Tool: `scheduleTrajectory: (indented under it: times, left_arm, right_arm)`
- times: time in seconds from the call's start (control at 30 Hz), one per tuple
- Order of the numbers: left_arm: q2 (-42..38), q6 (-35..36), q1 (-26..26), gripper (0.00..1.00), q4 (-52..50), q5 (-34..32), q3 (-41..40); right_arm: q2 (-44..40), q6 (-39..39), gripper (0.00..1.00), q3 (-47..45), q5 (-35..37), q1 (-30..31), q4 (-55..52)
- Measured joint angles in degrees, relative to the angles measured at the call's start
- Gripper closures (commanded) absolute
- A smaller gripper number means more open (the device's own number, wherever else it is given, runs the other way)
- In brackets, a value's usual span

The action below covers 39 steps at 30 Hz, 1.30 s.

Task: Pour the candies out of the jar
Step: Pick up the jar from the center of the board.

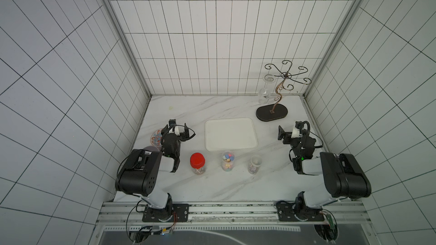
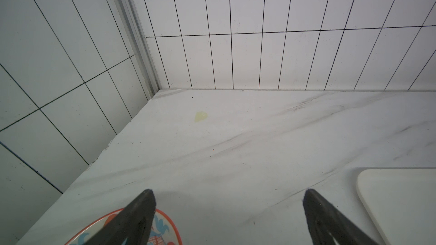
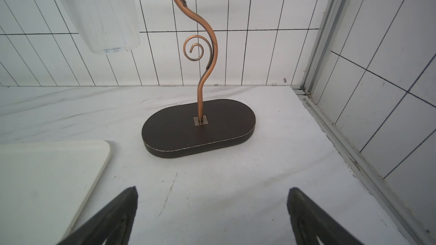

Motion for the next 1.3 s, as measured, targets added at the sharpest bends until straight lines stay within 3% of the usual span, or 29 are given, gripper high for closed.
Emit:
scheduleTrajectory:
  times: [0.17,0.27,0.43,0.53,0.77,0.93,1.13,1.3]
  left_arm:
    - [-10.62,-1.01,-1.55,0.03,-17.46,-3.23,7.67]
    - [-18.82,-3.72,-1.88,0.03,-27.36,-4.94,14.47]
    - [-26.71,-9.62,-1.40,0.03,-46.25,-5.90,28.22]
    - [-28.65,-12.70,0.37,0.03,-55.69,-1.55,33.20]
    - [-27.45,-14.36,1.07,0.03,-68.76,8.87,35.26]
    - [-19.45,-12.87,-2.32,0.03,-72.63,10.05,42.75]
    - [-8.39,-10.25,-7.28,0.03,-72.74,10.62,50.51]
    - [-6.05,-10.45,-7.30,0.03,-74.82,14.78,50.75]
  right_arm:
    - [-14.49,1.49,0.00,0.42,-1.05,-0.15,-12.83]
    - [-22.58,5.05,0.00,3.93,-1.09,-0.15,-26.16]
    - [-27.80,9.22,0.00,16.22,-2.01,0.48,-48.96]
    - [-27.39,10.86,0.00,25.27,-0.48,3.48,-62.66]
    - [-22.58,12.07,0.00,42.69,2.01,16.83,-87.08]
    - [-17.68,12.07,0.00,52.37,4.20,26.36,-103.91]
    - [-16.09,13.44,0.00,54.69,5.66,35.43,-119.10]
    - [-16.04,16.68,0.01,54.69,7.08,40.59,-126.27]
